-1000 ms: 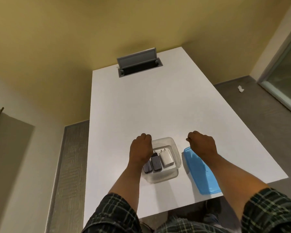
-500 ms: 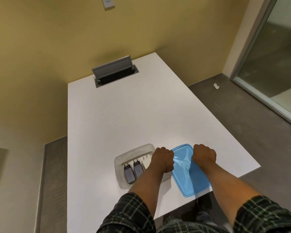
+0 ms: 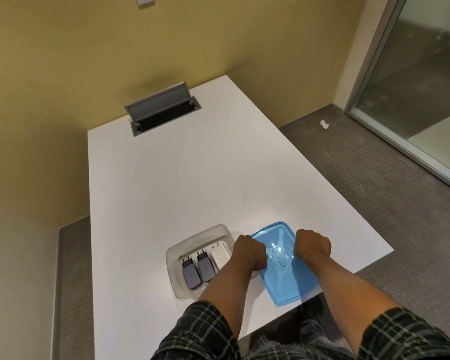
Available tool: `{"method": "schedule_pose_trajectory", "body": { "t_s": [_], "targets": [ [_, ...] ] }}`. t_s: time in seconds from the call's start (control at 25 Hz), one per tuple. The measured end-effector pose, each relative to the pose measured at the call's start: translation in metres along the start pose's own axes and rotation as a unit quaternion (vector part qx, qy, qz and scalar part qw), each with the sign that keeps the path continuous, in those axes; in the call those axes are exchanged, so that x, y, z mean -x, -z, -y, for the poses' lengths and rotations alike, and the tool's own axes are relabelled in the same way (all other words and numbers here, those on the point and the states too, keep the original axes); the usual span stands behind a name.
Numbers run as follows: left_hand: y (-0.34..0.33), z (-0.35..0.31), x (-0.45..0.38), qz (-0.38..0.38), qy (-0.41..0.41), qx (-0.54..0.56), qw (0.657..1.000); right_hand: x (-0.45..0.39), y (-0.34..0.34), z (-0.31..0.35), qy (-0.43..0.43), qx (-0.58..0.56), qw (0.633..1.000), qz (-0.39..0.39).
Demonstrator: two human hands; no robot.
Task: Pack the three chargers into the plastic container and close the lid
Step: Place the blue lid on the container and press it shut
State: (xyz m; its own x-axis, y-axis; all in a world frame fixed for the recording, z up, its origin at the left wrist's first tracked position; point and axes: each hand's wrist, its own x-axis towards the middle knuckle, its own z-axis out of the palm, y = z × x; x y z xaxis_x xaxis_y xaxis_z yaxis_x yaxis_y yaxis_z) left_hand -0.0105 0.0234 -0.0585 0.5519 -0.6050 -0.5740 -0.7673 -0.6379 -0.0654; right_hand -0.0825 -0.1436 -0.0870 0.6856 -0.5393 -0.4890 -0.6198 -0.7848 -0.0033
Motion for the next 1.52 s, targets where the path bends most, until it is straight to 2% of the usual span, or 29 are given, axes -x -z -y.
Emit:
{"method": "schedule_pose_trajectory", "body": {
  "t_s": [0.2, 0.32, 0.4, 0.48, 0.68, 0.76, 0.88, 1.0, 1.04, 1.16, 1.28, 1.36, 1.4, 1.52],
  "targets": [
    [0.003, -0.004, -0.010, 0.044, 0.008, 0.047, 0.998, -0.009, -0.005, -0.013, 0.000, -0.056, 0.998, 0.012],
    [0.001, -0.002, -0.013, 0.065, 0.018, 0.119, 0.991, -0.011, -0.004, -0.019, 0.011, -0.117, 0.993, -0.006],
    [0.004, 0.000, -0.016, 0.051, 0.033, 0.203, 0.977, -0.014, 0.002, -0.021, 0.022, -0.156, 0.987, -0.039],
    [0.011, 0.002, -0.018, 0.006, 0.049, 0.297, 0.954, -0.018, 0.009, -0.020, 0.029, -0.188, 0.978, -0.089],
    [0.048, 0.016, -0.017, -0.193, 0.117, 0.492, 0.841, -0.020, 0.035, -0.012, 0.084, -0.223, 0.938, -0.252],
    [0.064, 0.029, -0.019, -0.228, 0.155, 0.530, 0.802, -0.018, 0.045, -0.006, 0.114, -0.226, 0.918, -0.305],
    [0.086, 0.052, -0.022, -0.224, 0.204, 0.601, 0.740, -0.014, 0.056, 0.005, 0.187, -0.195, 0.892, -0.361],
    [0.099, 0.071, -0.020, -0.235, 0.217, 0.715, 0.621, -0.012, 0.063, 0.018, 0.294, -0.129, 0.848, -0.421],
    [0.101, 0.077, -0.017, -0.229, 0.225, 0.735, 0.597, -0.012, 0.064, 0.023, 0.323, -0.109, 0.833, -0.435],
    [0.097, 0.094, -0.005, -0.202, 0.243, 0.759, 0.570, -0.010, 0.061, 0.037, 0.373, -0.079, 0.806, -0.452],
    [0.088, 0.106, 0.007, -0.191, 0.266, 0.783, 0.529, -0.003, 0.057, 0.045, 0.426, -0.061, 0.791, -0.435],
    [0.079, 0.114, 0.015, -0.185, 0.260, 0.796, 0.515, 0.002, 0.056, 0.046, 0.430, -0.081, 0.800, -0.411],
    [0.074, 0.119, 0.020, -0.183, 0.259, 0.799, 0.510, 0.005, 0.057, 0.047, 0.401, -0.107, 0.821, -0.392],
    [0.056, 0.133, 0.033, -0.175, 0.252, 0.819, 0.485, 0.010, 0.059, 0.050, 0.212, -0.223, 0.891, -0.334]
  ]
}}
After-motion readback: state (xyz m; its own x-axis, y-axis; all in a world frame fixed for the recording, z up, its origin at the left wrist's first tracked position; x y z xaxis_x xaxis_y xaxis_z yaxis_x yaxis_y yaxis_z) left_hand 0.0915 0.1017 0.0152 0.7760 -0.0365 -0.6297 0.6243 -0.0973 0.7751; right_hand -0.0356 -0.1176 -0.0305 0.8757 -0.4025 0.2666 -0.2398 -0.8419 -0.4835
